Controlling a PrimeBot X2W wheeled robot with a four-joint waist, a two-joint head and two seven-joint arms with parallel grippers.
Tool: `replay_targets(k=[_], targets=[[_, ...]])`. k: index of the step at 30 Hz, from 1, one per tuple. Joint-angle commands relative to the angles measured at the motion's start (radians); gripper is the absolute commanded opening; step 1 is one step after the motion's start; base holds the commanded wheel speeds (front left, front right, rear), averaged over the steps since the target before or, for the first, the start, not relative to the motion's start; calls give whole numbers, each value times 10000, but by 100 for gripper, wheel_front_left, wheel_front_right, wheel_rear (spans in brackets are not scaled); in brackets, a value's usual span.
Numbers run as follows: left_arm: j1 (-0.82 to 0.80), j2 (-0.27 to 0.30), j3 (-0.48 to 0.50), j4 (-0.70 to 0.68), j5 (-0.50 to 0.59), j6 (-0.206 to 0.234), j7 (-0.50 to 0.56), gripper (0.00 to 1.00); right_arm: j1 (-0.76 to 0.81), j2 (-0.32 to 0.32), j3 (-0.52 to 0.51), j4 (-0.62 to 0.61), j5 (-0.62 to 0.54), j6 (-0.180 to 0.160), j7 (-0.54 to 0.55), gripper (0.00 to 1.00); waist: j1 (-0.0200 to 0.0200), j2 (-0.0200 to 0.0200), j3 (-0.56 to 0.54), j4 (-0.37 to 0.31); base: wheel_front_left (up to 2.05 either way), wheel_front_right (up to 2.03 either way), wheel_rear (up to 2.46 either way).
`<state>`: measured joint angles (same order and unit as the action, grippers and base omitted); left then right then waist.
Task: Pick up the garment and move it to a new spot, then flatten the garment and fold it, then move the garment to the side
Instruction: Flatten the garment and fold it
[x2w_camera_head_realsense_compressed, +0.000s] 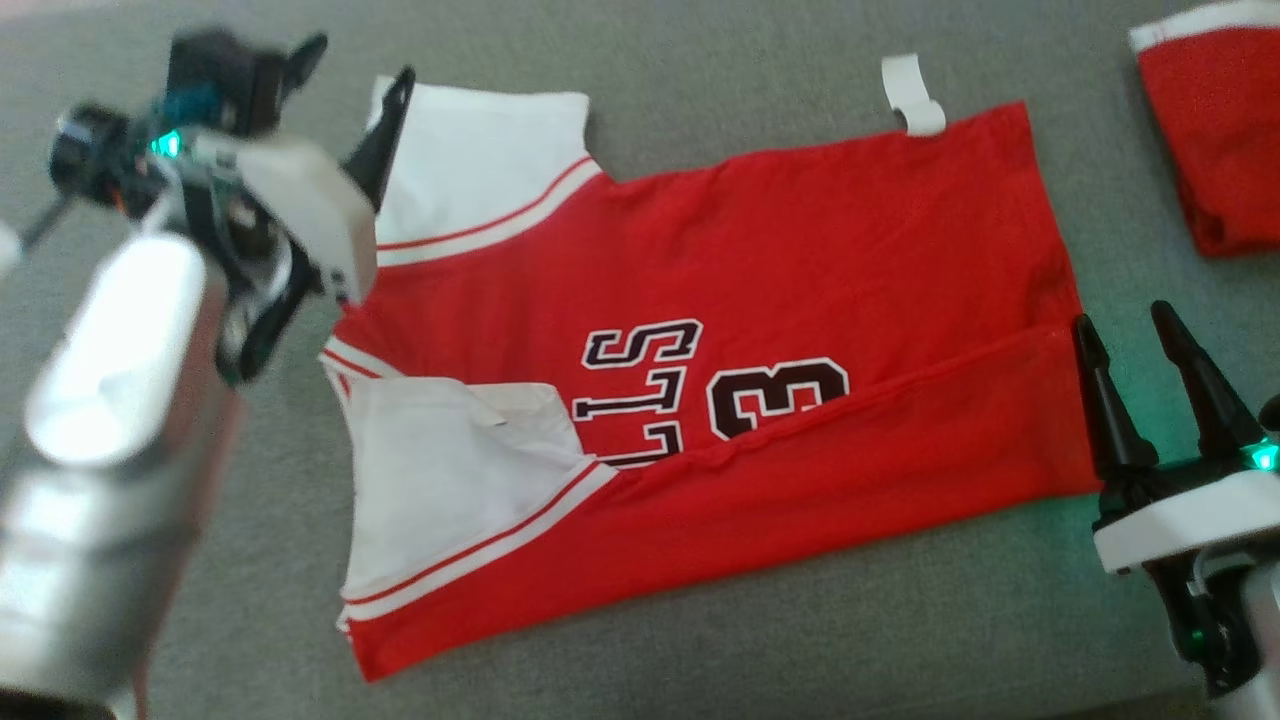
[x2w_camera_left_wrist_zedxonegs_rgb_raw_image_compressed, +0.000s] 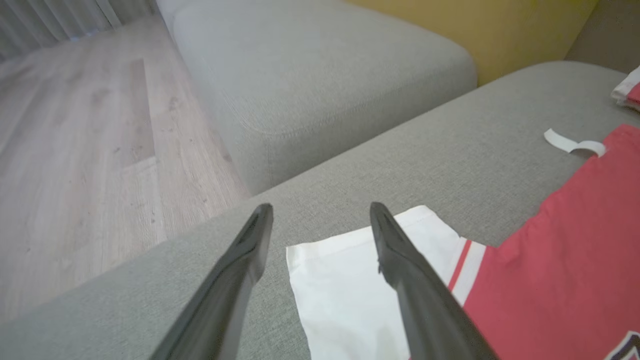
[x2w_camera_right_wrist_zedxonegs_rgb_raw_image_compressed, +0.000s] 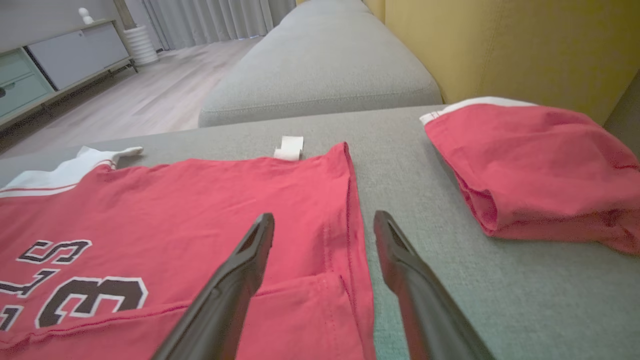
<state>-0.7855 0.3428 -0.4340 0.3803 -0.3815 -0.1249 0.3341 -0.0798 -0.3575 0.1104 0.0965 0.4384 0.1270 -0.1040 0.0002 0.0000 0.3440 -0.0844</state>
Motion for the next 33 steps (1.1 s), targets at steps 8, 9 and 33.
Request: replay_targets(k=[8,9,33], targets=[[-2688,1436,-1001,1445,-2087,-55,2218,100,-513,-230,345,-410,-43,37,-27,100,-2,0,1281,-630,0,0,0],[-2825,1506,-1072,1662,-2286,-55,2416,100,-573,-221,385,-394,-42,37,-40,100,-2,0,1357,-668,0,0,0],[-3690,2151,-3059,2782,-3988,-57,2273,50,-1070,-110,487,-27,-164,37,-211,100,-2,0,1899,-1005,0,0,0]])
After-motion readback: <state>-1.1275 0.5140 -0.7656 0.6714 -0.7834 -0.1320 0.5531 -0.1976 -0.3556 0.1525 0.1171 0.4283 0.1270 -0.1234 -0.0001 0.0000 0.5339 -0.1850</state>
